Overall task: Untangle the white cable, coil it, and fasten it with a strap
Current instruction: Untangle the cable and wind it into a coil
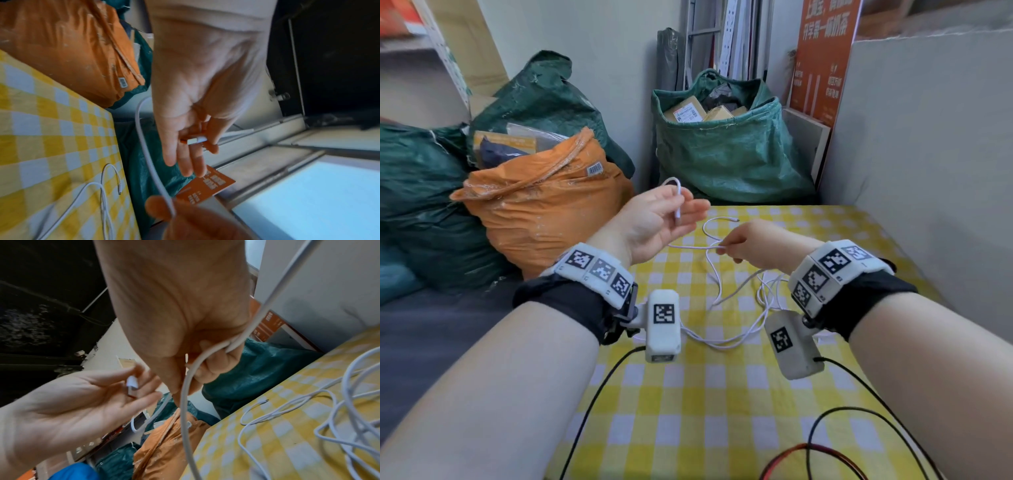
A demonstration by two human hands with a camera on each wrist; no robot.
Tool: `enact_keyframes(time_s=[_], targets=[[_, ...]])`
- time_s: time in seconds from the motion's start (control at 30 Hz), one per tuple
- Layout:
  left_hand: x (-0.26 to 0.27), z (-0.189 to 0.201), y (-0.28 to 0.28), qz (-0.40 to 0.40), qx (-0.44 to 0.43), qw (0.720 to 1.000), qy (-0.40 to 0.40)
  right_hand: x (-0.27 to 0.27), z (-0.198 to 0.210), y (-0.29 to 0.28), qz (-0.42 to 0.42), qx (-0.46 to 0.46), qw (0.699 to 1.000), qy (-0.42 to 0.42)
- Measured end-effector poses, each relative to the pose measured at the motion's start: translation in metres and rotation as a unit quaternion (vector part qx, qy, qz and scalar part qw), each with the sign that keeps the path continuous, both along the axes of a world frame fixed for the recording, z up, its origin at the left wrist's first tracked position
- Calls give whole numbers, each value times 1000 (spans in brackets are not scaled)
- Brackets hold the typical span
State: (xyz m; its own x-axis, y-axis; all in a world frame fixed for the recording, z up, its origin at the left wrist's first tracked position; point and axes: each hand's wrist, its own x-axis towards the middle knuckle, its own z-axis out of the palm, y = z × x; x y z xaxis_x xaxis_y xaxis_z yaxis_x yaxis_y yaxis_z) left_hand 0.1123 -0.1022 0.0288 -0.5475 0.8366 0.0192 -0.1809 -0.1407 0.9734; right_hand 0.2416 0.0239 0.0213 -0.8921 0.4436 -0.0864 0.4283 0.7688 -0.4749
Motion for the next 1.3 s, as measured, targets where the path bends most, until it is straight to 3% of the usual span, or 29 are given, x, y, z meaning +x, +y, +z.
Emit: enact_keyframes(time_s=[0.13,0.37,0.8,0.93,1.1,1.3], targets=[[13,-6,6,-26,-113,987,111,-3,6,-8,23,30,998,54],[24,-5,8,-48,-199,952,228,-1,9,-10,-1,-66,981,182],[38,5,11,-67,-210,945,243,5,14,-8,29,-55,980,188],[28,1,10,-56,-238,944,223,10,15,4,-5,30,987,160],[27,3,7,-106,-272,928,231,13,12,11,-37,39,980,194],[29,5,7,-157,-250,942,161,13,16,7,-30,59,971,230]])
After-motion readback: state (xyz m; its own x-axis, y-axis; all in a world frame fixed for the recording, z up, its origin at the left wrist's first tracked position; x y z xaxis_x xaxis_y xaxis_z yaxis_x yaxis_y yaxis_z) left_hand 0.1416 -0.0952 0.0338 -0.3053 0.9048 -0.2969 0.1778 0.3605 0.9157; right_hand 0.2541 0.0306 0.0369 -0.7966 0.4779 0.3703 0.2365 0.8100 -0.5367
